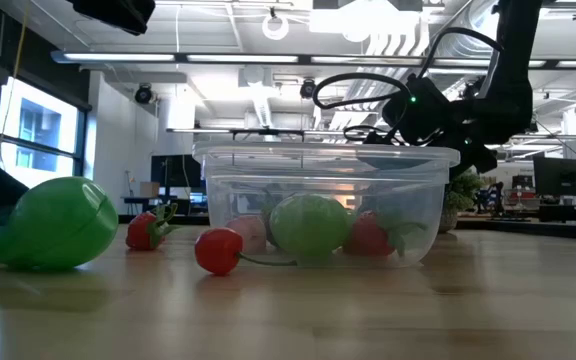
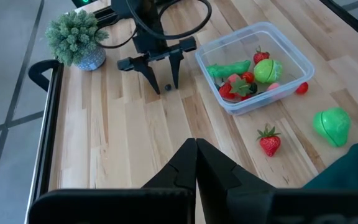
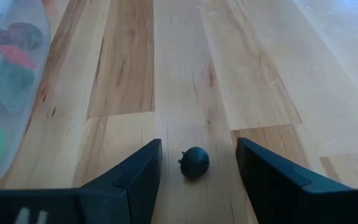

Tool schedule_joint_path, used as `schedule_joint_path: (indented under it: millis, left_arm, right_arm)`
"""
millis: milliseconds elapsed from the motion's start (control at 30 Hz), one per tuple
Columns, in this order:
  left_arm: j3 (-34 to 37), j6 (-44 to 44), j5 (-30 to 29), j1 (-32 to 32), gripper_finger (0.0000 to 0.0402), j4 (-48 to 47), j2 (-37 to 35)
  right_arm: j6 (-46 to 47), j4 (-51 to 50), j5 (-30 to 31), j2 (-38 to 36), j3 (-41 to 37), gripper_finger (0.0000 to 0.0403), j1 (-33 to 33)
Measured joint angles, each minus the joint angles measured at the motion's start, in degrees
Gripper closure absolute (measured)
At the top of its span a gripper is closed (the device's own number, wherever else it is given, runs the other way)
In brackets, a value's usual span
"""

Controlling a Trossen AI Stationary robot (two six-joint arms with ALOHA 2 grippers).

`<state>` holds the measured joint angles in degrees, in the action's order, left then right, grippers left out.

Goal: Pick and placing Produce into tupperware
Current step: Put the blueberry into the transparent bin

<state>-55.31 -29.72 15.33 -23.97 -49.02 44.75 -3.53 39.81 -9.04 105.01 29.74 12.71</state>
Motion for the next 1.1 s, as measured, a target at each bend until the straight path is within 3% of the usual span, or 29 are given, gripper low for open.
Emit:
schedule_joint_path:
  millis: [600, 1100]
  left_arm:
    - [0.0, 0.0, 0.0, 0.0, 0.0401, 0.0, 0.0]
    - [0.0, 0.0, 0.0, 0.0, 0.0401, 0.0, 0.0]
  right_arm:
    - [3.5, -5.0, 1.6, -0.2, 0.2, 0.0263, -0.7]
    - [1.6, -7.6, 2.8, -0.8, 0.1, 0.0265, -1.8]
